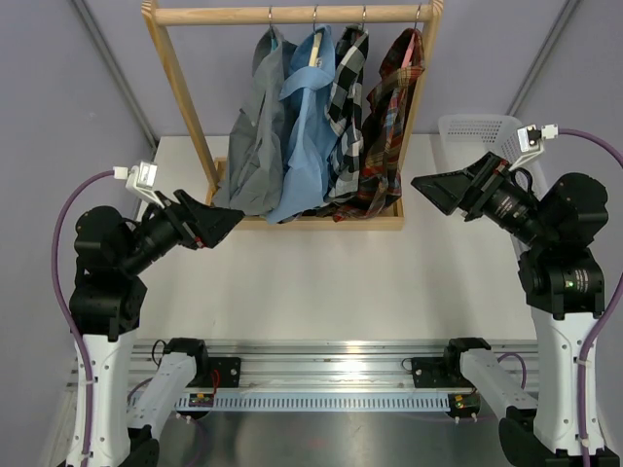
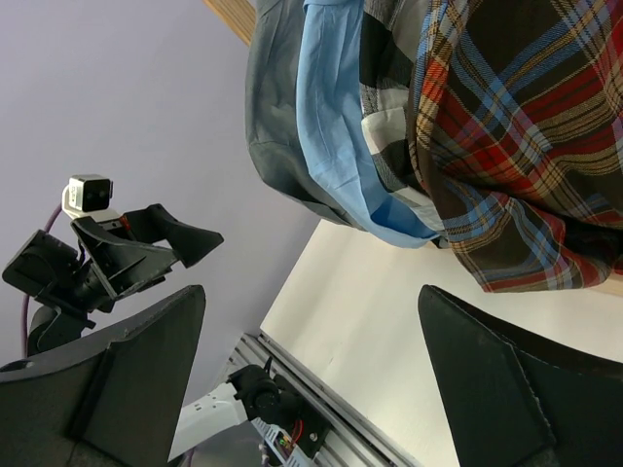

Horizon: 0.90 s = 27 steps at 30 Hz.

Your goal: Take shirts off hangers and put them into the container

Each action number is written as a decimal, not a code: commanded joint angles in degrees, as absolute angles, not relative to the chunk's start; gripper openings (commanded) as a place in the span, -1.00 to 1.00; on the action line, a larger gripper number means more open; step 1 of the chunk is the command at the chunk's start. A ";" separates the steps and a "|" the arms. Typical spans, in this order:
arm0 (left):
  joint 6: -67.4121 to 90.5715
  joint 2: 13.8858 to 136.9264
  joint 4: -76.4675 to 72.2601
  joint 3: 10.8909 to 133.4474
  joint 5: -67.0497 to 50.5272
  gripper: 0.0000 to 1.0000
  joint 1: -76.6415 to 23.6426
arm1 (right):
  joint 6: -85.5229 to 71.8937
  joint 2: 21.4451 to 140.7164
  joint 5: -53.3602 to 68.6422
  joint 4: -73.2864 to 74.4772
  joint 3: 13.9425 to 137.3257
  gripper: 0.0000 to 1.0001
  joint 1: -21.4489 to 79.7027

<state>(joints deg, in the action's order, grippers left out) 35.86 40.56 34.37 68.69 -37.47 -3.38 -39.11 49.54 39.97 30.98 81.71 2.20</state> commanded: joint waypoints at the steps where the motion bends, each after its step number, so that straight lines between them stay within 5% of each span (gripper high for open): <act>1: 35.16 39.82 31.38 69.26 -37.97 0.98 -3.52 | -38.94 49.40 40.25 27.52 82.35 0.99 2.37; 5: 35.68 39.82 29.80 68.64 -38.93 0.98 -3.52 | -38.41 50.70 39.38 24.52 82.78 0.99 2.46; 15: 32.44 39.12 36.20 70.40 -34.37 0.98 -3.52 | -26.11 75.12 23.91 46.13 112.37 0.99 3.07; 27: 33.22 37.97 36.56 68.03 -33.84 0.98 -3.52 | -18.55 89.20 15.65 59.68 137.54 0.99 9.31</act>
